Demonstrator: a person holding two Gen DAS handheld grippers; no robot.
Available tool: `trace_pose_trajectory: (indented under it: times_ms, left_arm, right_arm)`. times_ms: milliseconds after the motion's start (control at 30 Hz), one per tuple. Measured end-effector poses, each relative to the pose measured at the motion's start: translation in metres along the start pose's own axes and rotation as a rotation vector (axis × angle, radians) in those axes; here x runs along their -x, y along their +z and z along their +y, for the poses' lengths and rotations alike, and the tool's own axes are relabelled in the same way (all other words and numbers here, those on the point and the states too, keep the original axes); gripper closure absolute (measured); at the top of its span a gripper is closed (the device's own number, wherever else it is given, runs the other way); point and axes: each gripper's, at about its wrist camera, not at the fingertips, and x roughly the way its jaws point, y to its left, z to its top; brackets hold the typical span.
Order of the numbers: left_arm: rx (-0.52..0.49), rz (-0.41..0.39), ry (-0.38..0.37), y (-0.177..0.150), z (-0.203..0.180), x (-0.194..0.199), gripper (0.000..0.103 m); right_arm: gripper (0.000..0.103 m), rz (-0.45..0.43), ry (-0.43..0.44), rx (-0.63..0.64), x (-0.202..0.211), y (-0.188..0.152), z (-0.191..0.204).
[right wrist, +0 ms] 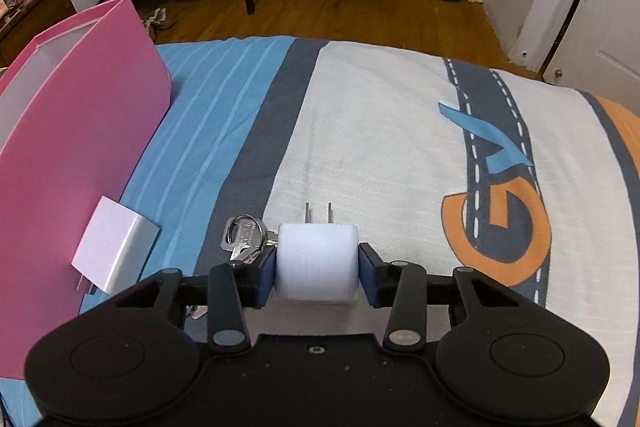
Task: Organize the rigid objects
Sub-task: 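Move the right gripper back to the pile and grasp the white charger, then carry the white charger with the right gripper and drop it in the box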
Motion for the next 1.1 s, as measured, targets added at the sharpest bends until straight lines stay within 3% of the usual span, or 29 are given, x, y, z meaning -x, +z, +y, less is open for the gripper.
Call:
trace_pose_trajectory:
  times_ms: [400,567,733,1100]
  left_arm:
    - [-0.006,-0.001,0.011,-0.001,-0.001,0.001,0.098]
    - [0.011,0.002,-0.001,0.000,0.001,0.001,0.098]
    - [0.009,-0.002,0.001,-0.002,0.001,0.001,0.098]
    - [0.033,0.004,-0.020,-0.003,0.003,-0.002,0.098]
  right_arm:
    - [0.055,-0.081,0.013,0.000,0.041,-0.004,0.014]
    - [0.055,-0.138,0.035,-0.019,0.076,-0.013,0.027]
    - [0.055,-0.217,0.061,0.038,0.125,-0.021,0.055]
    - [0.055,-0.263,0.152,0.205,0.183,-0.022,0.124]
